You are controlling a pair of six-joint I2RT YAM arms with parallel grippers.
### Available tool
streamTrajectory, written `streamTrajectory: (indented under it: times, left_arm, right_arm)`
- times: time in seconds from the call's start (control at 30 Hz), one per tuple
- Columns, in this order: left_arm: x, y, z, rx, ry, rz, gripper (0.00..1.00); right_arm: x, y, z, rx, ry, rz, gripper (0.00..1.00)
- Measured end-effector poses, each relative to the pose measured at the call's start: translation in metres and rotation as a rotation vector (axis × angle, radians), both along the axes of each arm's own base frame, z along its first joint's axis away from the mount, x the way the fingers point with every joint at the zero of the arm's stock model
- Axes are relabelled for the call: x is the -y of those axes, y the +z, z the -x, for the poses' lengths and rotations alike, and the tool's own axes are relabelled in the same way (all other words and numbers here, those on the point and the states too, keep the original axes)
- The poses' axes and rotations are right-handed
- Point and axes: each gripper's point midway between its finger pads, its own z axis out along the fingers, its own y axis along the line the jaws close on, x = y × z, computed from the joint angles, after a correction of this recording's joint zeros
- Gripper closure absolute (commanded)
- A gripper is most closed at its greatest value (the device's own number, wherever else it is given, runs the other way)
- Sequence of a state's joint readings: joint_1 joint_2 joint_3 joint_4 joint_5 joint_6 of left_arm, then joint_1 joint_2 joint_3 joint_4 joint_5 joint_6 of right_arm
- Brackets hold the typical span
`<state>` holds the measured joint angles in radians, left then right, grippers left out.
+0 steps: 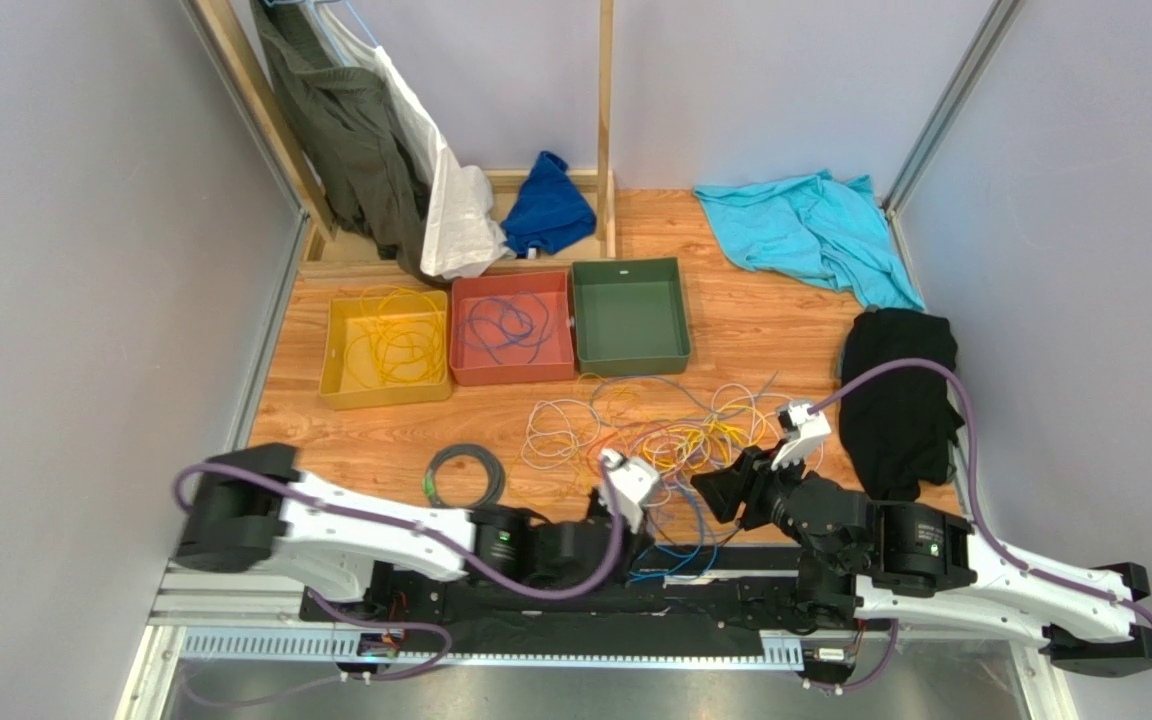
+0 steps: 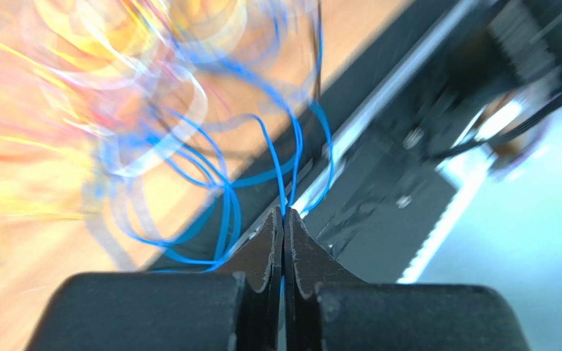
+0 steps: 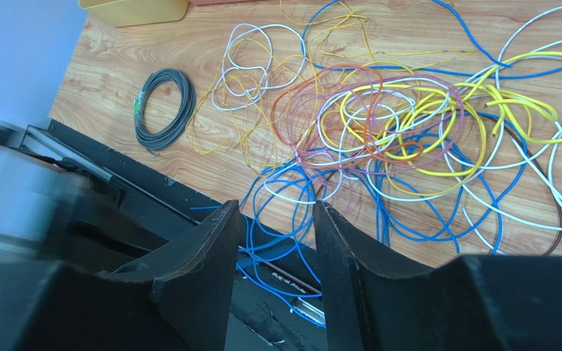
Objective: Untangle the cables
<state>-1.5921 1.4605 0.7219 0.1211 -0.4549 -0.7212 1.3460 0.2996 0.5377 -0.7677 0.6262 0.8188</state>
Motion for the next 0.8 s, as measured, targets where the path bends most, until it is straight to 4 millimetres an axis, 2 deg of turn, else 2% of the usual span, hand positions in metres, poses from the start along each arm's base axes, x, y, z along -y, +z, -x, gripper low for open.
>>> streamTrajectory:
  times: [0.07, 0.2, 0.27, 0.33, 0.43, 0.5, 0.57, 0.67, 0.8]
  left_arm:
    - [-0.015, 0.048, -0.011, 0.058, 0.037, 0.071, 1.0]
    - [-0.066, 0.175, -0.049, 0.207, 0.172, 0.25, 1.0]
    - [-0.1, 0.237, -0.072, 0.278, 0.26, 0.337, 1.0]
    - [-0.144, 0.292, -0.1, 0.355, 0.375, 0.395, 1.0]
    - [-0.205, 0.348, -0.129, 0.459, 0.532, 0.426, 1.0]
    - [-0.233, 0.376, -0.139, 0.518, 0.6, 0.418, 1.0]
    - [-0.246, 0.4, -0.146, 0.569, 0.637, 0.4, 1.0]
    - [-0.247, 0.422, -0.158, 0.629, 0.662, 0.339, 1.0]
    - [-0.235, 0.442, -0.187, 0.679, 0.685, 0.244, 1.0]
  right_arm:
    - [0.0, 0.001, 0.0, 0.002, 0.0, -0.008, 0.54]
    - [0.001, 0.003, 0.0, 0.005, 0.002, -0.023, 0.54]
    - [0.001, 0.002, 0.001, 0.005, 0.004, -0.025, 0.54]
    - [0.0, -0.002, 0.001, 0.003, 0.008, -0.016, 0.54]
    - [0.0, -0.008, 0.002, 0.0, 0.013, -0.002, 0.54]
    - [-0.002, -0.007, 0.002, 0.003, 0.018, -0.006, 0.54]
    - [-0.003, -0.004, 0.002, 0.01, 0.022, -0.015, 0.53]
    - [-0.006, -0.001, 0.001, 0.02, 0.029, -0.021, 0.54]
    - [-0.01, 0.0, 0.001, 0.028, 0.041, -0.015, 0.53]
